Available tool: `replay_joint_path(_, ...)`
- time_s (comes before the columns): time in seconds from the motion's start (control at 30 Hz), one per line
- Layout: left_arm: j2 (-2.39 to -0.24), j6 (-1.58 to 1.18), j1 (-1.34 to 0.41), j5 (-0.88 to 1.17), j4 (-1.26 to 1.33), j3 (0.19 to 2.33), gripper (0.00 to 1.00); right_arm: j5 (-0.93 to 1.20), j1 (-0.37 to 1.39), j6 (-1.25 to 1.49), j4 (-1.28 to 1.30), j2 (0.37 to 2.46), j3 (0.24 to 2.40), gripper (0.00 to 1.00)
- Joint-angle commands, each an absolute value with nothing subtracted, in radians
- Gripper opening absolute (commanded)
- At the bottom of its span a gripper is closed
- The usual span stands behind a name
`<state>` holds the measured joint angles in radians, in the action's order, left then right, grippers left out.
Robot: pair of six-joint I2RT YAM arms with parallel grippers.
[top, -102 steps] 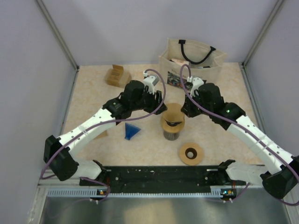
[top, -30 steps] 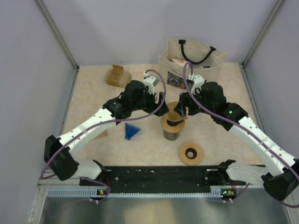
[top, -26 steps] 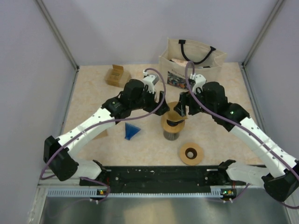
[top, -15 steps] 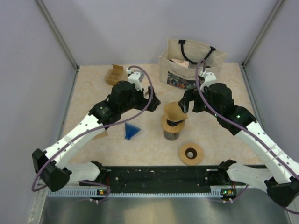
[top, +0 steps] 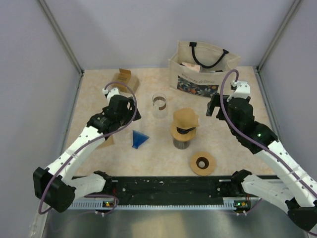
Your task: Place the coffee filter in the dripper
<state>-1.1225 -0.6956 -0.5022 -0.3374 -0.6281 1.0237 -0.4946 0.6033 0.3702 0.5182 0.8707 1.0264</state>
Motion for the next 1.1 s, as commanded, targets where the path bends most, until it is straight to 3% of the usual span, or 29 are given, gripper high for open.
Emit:
replay_joint_path(0.0, -1.163, -0.746, -0.436, -0.272, -0.513, 1.020, 0.99, -0.627, 0.597, 0.428, 0.514, 0.864, 0.996, 0.96)
replay_joint_path(0.27, -1.510, -0.716, -0.356, -0.005, -0.336, 1.279, 0.97, -0.729, 0.595, 0.578, 0.659, 0.769, 0.891, 0.96)
replay_joint_path(0.5, -1.805, -0.632, -0.357, 0.115, -0.425, 1.538, 0.71, -0.632, 0.595, 0.673, 0.736, 0.624, 0.784, 0.94)
replay_joint_path(0.7, -1.881, -0.555, -0.357, 0.127, -0.468, 1.627, 0.65, -0.641, 0.595, 0.669, 0.746, 0.612, 0.778, 0.94)
replay_joint_path(0.9, -1.921, -0.491, -0.365, 0.166, -0.531, 1.663, 0.51, -0.655, 0.595, 0.653, 0.744, 0.638, 0.785, 0.94)
replay_joint_path(1.07, -1.939, -0.437, -0.376, 0.138, -0.564, 1.680, 0.50, -0.663, 0.595, 0.649, 0.746, 0.655, 0.787, 0.94)
